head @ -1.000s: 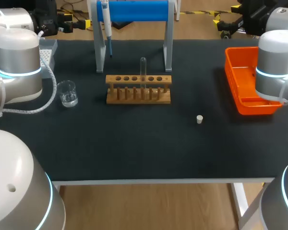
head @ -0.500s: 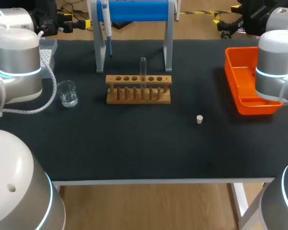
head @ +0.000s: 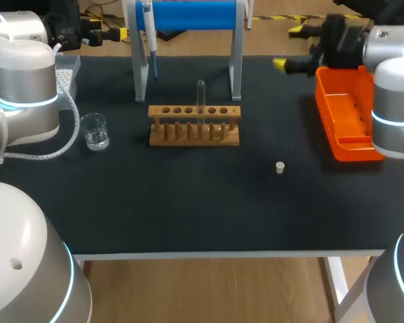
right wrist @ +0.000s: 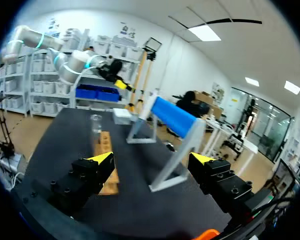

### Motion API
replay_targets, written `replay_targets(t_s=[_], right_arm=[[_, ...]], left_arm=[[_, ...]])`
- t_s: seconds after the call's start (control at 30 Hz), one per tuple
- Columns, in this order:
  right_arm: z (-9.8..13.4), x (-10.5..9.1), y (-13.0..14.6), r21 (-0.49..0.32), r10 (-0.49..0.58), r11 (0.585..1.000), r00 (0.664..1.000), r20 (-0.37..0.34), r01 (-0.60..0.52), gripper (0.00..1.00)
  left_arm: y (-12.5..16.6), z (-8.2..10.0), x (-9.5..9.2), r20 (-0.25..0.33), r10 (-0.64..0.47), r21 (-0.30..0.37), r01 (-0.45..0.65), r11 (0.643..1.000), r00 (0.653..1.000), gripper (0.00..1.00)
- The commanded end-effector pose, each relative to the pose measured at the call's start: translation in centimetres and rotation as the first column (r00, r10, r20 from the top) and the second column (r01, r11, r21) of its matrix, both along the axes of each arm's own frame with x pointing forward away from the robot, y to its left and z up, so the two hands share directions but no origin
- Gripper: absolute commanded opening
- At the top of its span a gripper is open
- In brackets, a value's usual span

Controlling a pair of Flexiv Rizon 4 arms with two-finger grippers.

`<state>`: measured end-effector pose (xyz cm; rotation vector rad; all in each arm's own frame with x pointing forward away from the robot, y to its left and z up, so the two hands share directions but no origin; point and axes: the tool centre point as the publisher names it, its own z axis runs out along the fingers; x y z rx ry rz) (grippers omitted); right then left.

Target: Invert the test tube, pick up the pipette, mount the tip to pipette, aspirate from beaker and dispense into the tube, eject the tip, return the pipette, and cap with the stopper.

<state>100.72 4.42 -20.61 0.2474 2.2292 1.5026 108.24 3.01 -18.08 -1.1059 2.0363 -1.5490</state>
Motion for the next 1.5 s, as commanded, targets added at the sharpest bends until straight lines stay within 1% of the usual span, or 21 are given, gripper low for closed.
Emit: replay_targets(t_s=[0.03, 0.17, 0.27, 0.37, 0.5, 0.63, 0.97, 1.0, 1.07, 1.13, 1.17, 1.33, 1.5], right_arm=[[-0.7, -3.3, 0.7, 0.017, 0.111, 0.994, 0.994, -0.002, -0.111, 1.00], [-1.7, -5.4, 3.1, 0.051, 0.184, 0.982, 0.982, -0.045, -0.182, 1.00], [-2.7, -6.7, 4.8, 0.064, 0.226, 0.973, 0.972, -0.061, -0.222, 1.00], [-3.5, -7.6, 6.3, 0.082, 0.247, 0.967, 0.965, -0.086, -0.241, 1.00], [-4.4, -8.5, 7.8, 0.093, 0.285, 0.957, 0.954, -0.095, -0.276, 1.00], [-4.9, -9.4, 8.4, 0.084, 0.307, 0.950, 0.948, -0.088, -0.300, 1.00], [-4.9, -9.4, 8.4, 0.084, 0.307, 0.950, 0.948, -0.088, -0.300, 1.00], [-4.9, -9.4, 8.4, 0.084, 0.307, 0.950, 0.948, -0.088, -0.300, 1.00], [-4.9, -9.4, 8.4, 0.084, 0.307, 0.950, 0.948, -0.088, -0.300, 1.00], [-4.9, -9.4, 8.4, 0.084, 0.307, 0.950, 0.948, -0.088, -0.300, 1.00], [-4.9, -9.4, 8.4, 0.084, 0.307, 0.950, 0.948, -0.088, -0.300, 1.00], [-4.9, -9.4, 8.4, 0.084, 0.307, 0.950, 0.948, -0.088, -0.300, 1.00], [-4.9, -9.4, 8.4, 0.084, 0.307, 0.950, 0.948, -0.088, -0.300, 1.00]], left_arm=[[0.0, -0.1, 0.0, 0.002, 0.001, -0.001, -0.001, 1.000, 1.000, 1.00], [0.0, -0.1, 0.0, 0.002, 0.001, -0.001, -0.001, 1.000, 1.000, 1.00], [0.0, -0.1, 0.0, 0.002, 0.001, -0.001, -0.001, 1.000, 1.000, 1.00], [0.0, -0.1, 0.0, 0.002, 0.001, -0.001, -0.001, 1.000, 1.000, 1.00], [0.0, -0.1, 0.0, 0.002, 0.001, -0.001, -0.001, 1.000, 1.000, 1.00], [0.0, -0.1, 0.0, 0.002, 0.001, -0.001, -0.001, 1.000, 1.000, 1.00], [0.0, -0.1, 0.0, 0.002, 0.001, -0.001, -0.001, 1.000, 1.000, 1.00], [-0.3, -0.1, -0.4, 0.015, -0.013, 0.000, 0.013, 1.000, 1.000, 1.00], [-1.2, -0.2, -2.0, 0.034, -0.061, 0.032, 0.060, 0.998, 0.998, 1.00], [-1.8, -0.3, -3.1, 0.048, -0.084, 0.035, 0.083, 0.996, 0.995, 1.00], [-2.3, -0.4, -4.1, 0.058, -0.097, 0.048, 0.095, 0.994, 0.994, 1.00], [-4.4, -0.6, -8.2, 0.101, -0.155, 0.065, 0.149, 0.987, 0.983, 1.00], [-6.8, -0.8, -11.8, 0.128, -0.208, 0.102, 0.196, 0.975, 0.970, 1.00]])
